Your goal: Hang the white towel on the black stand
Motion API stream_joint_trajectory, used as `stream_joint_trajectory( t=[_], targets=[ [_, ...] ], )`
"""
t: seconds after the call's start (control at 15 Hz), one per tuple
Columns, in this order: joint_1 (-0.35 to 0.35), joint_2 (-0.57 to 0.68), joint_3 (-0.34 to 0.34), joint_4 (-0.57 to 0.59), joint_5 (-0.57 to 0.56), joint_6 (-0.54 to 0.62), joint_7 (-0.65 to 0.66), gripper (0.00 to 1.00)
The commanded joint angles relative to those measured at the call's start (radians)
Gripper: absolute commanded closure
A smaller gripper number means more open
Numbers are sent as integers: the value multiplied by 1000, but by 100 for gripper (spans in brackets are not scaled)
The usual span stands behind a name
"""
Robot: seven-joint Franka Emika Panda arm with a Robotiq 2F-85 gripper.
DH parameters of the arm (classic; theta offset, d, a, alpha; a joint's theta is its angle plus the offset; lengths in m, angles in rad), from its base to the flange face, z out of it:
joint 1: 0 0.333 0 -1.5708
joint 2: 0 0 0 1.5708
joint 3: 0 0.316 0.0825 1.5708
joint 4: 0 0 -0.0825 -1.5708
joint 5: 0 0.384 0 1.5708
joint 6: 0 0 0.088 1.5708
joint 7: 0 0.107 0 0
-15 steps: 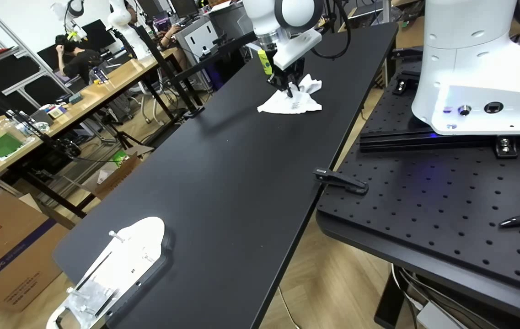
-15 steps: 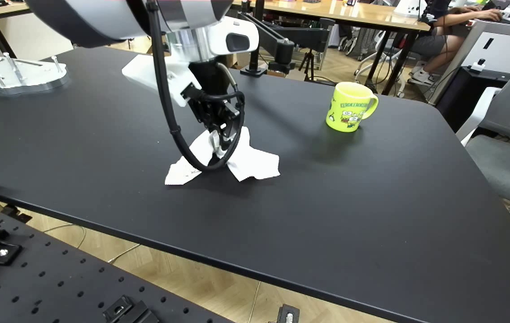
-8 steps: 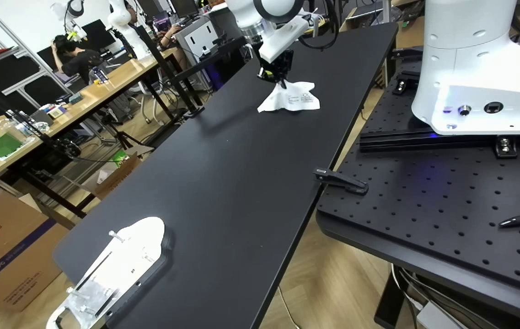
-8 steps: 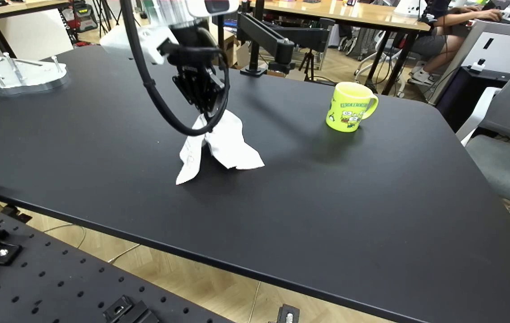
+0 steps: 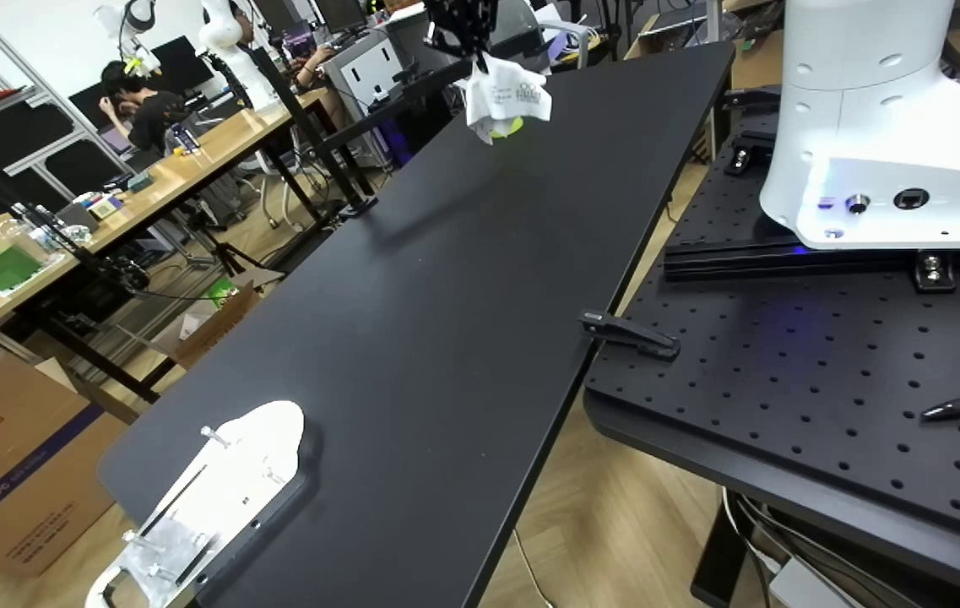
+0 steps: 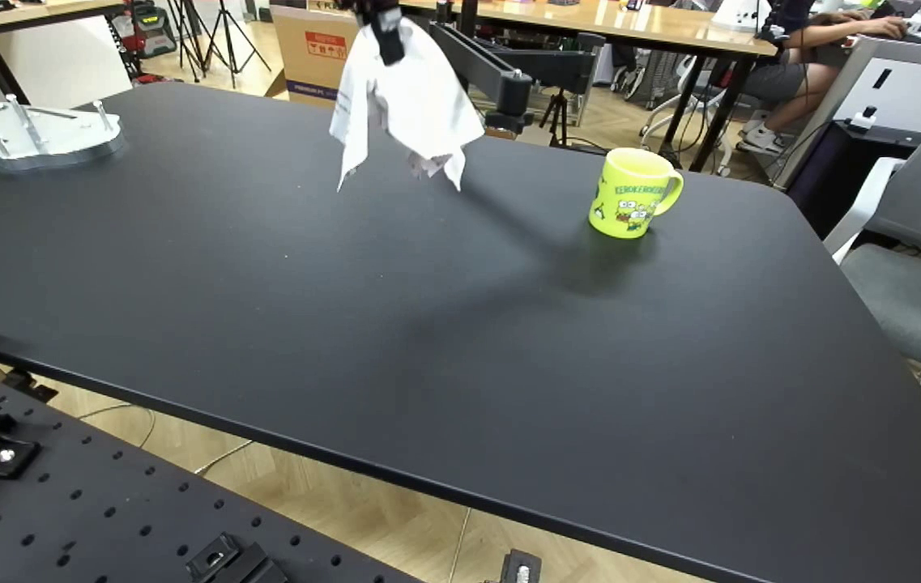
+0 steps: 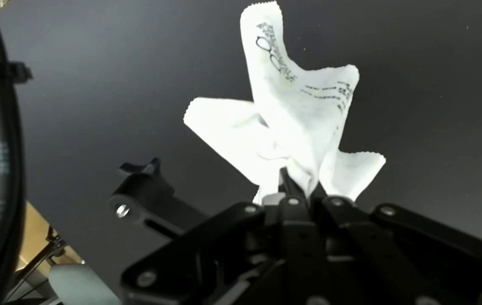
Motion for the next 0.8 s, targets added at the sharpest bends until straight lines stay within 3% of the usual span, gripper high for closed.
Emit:
stream_joint_trajectory(
  t=[0.0,0.27,0.73],
  targets=[
    [-30,-104,2,80,39,-142,-62,99],
    [-72,-147,0,163,43,-220,-95,99],
    [-120,-126,-5,195,38,-212,-112,99]
  ],
)
